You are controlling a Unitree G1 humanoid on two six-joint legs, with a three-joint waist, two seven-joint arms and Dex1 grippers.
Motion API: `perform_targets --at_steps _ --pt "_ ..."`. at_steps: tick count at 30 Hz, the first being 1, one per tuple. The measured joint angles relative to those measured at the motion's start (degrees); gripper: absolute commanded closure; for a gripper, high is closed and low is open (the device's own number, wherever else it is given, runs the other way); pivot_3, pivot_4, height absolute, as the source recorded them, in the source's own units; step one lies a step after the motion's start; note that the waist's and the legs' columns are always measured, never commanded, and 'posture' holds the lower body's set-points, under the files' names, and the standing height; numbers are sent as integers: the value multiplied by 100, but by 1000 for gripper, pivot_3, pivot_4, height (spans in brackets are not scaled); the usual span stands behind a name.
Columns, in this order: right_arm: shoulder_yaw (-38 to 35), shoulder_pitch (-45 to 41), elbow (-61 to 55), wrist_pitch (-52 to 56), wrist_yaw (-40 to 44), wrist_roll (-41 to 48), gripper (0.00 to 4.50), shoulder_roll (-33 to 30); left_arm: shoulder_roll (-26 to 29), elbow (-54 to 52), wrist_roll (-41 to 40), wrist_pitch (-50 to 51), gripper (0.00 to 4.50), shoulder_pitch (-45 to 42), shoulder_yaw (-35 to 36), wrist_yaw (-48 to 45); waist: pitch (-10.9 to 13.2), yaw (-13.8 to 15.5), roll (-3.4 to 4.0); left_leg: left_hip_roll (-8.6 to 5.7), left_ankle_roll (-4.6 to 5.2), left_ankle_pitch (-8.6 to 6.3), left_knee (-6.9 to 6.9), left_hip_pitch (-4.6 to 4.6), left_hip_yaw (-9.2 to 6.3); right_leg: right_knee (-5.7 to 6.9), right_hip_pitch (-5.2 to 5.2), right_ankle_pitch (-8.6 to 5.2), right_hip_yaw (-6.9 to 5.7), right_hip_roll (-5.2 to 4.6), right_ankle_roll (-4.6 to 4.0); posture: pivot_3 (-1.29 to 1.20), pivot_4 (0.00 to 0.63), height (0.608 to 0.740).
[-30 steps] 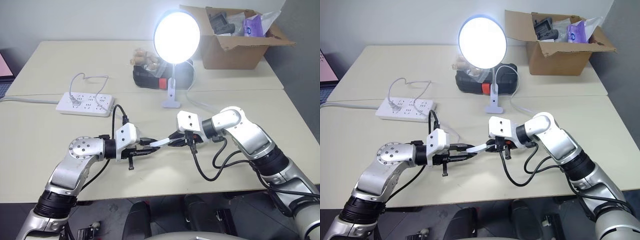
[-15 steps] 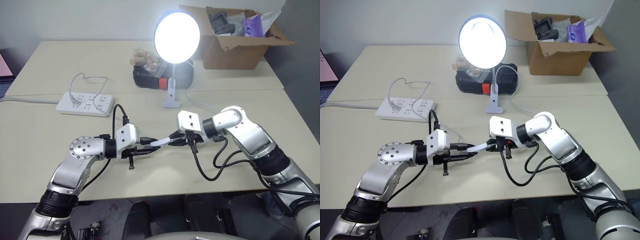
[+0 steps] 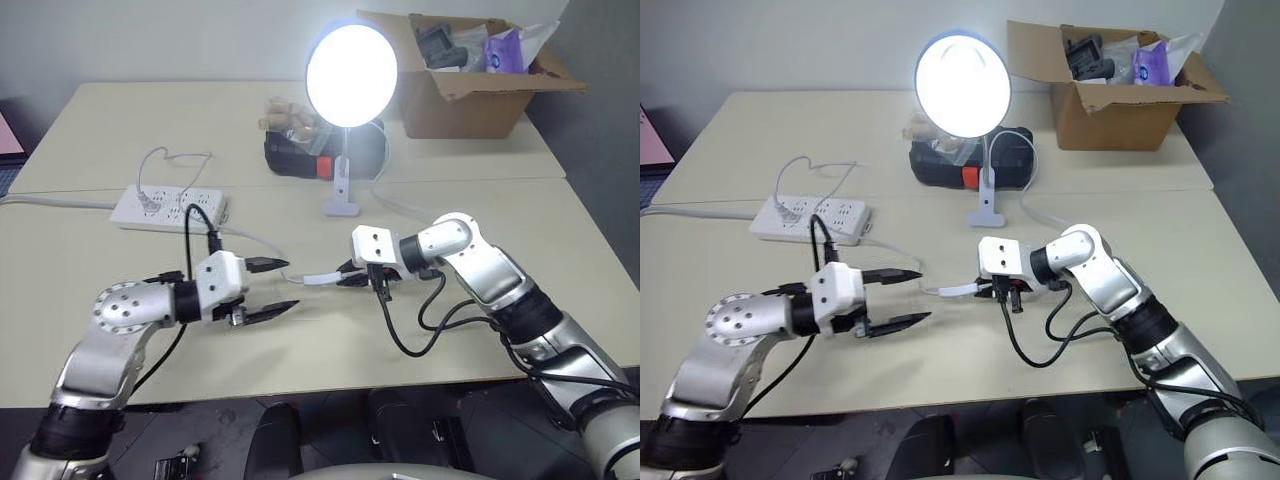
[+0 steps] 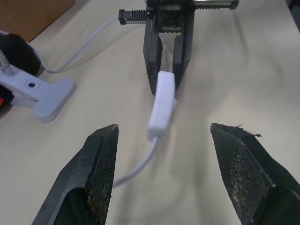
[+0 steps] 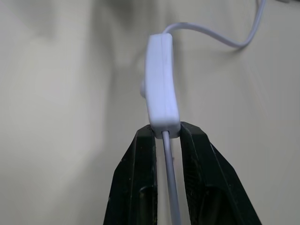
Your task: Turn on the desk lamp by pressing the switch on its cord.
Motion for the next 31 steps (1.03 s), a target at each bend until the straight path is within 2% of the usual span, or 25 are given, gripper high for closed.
perform_targets --at_steps 5,7,8,14,16,19,21,27,31 --pt "93 -142 1168 -851 -189 -434 4136 258 0 -396 -3 86 1258 715 150 187 0 22 0 0 0 0 -1 -2 -1 0 0 -1 -2 -1 -2 0 150 740" --pt "94 -250 1502 -1189 -292 -533 3463 395 0 -503 -2 110 1258 851 218 274 -1 16 -1 2 0 0 0 4 0 0 3 0 0 0 -2 0 150 740" --pt "90 -279 1629 -1334 -366 -566 3345 438 0 -583 -4 136 1258 914 246 323 -1 14 -1 2 0 0 0 6 0 1 3 -1 1 0 -4 0 150 740" --pt "-127 -169 1666 -1618 -453 -592 1855 372 -1 -785 -25 526 1258 1320 461 643 -1 31 -1 1 1 1 1 8 -2 3 8 -2 -1 0 -6 0 150 740" --pt "-252 65 1236 -1432 -335 -482 1381 170 0 -792 -9 651 1258 1373 555 779 0 69 0 0 1 1 1 3 -3 1 6 -1 -2 -2 -4 0 150 740" --pt "-531 373 543 -1074 -202 -248 439 -127 7 -794 51 775 1258 1413 678 929 0 80 0 0 0 0 -1 -1 -1 -2 3 -3 -1 -3 -4 0 150 740" --pt "-828 609 -46 -780 -115 2 7 -402 54 -792 132 927 1258 1419 778 1086 1 87 1 0 0 0 -3 -1 -4 -1 3 -5 -4 -3 -4 0 150 740" --pt "-1921 1697 -1546 -103 299 1032 7 -1482 204 -802 63 1236 1258 1447 1101 1115 3 157 3 -1 0 0 -3 1 1 -3 3 -11 0 -5 -1 0 150 740" --pt "-2727 2232 -1905 245 241 1427 7 -2016 259 -800 -78 1291 1258 1418 1300 1032 3 158 2 -1 0 0 0 7 6 -3 6 -24 5 -5 -25 0 150 740"
